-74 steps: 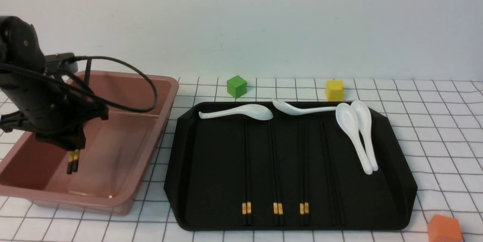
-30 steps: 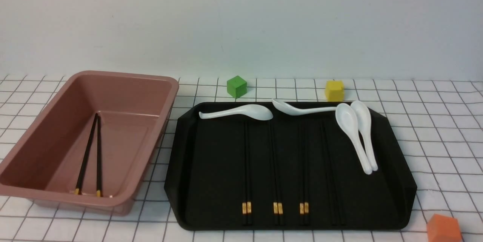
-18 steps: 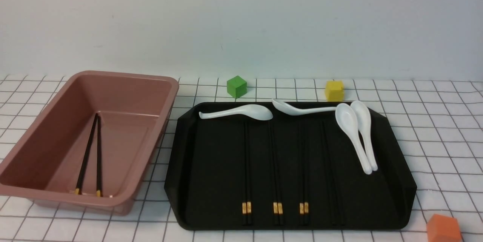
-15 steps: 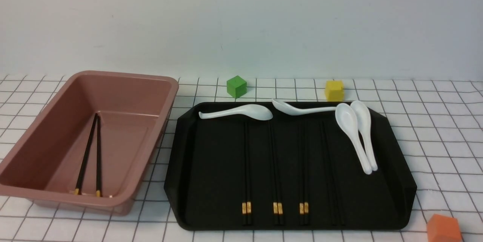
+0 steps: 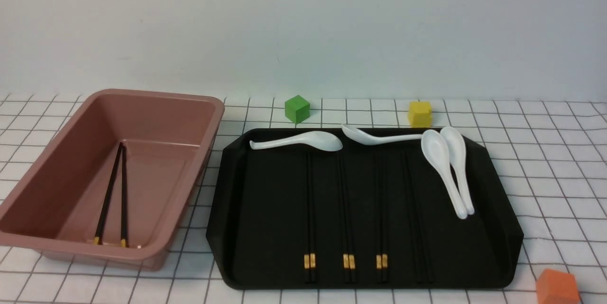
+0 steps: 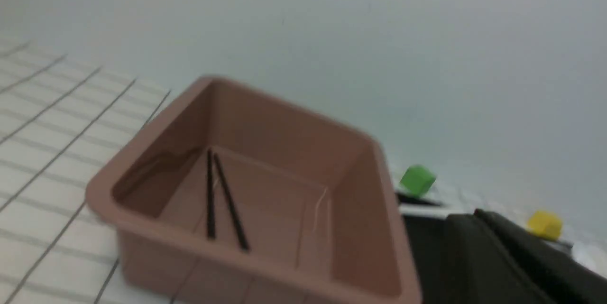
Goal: On white black tablecloth take chopsticks from black tray and put them in box.
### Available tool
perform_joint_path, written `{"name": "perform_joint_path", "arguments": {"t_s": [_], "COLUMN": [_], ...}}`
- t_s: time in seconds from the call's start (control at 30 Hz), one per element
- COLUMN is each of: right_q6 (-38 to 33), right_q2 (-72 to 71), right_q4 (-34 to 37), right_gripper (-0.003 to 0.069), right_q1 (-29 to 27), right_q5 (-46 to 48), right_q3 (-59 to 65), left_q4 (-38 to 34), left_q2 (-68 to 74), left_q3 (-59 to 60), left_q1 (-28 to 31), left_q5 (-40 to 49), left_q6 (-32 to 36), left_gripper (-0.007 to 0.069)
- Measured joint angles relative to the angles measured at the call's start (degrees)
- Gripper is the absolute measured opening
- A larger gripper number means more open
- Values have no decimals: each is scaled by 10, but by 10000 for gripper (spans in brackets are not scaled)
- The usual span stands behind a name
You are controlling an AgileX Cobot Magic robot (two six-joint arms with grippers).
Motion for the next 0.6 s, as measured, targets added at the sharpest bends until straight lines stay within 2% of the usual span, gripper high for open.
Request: {"name": "perform_joint_path", "arguments": {"t_s": [0.27,0.6], "right_q6": [0,0], "right_q2": [0,0], "right_q4": [1,1], "right_gripper": [240,240], "right_q1": [0,0], "right_q5": [0,0], "right_q3": [0,0], "left_q4": [62,81], "left_q2": [0,0], "left_q3": [34,34], "left_q1": [-8,-22], "left_q5": [117,121], "left_q6": [0,0], "left_gripper": [-1,8]}}
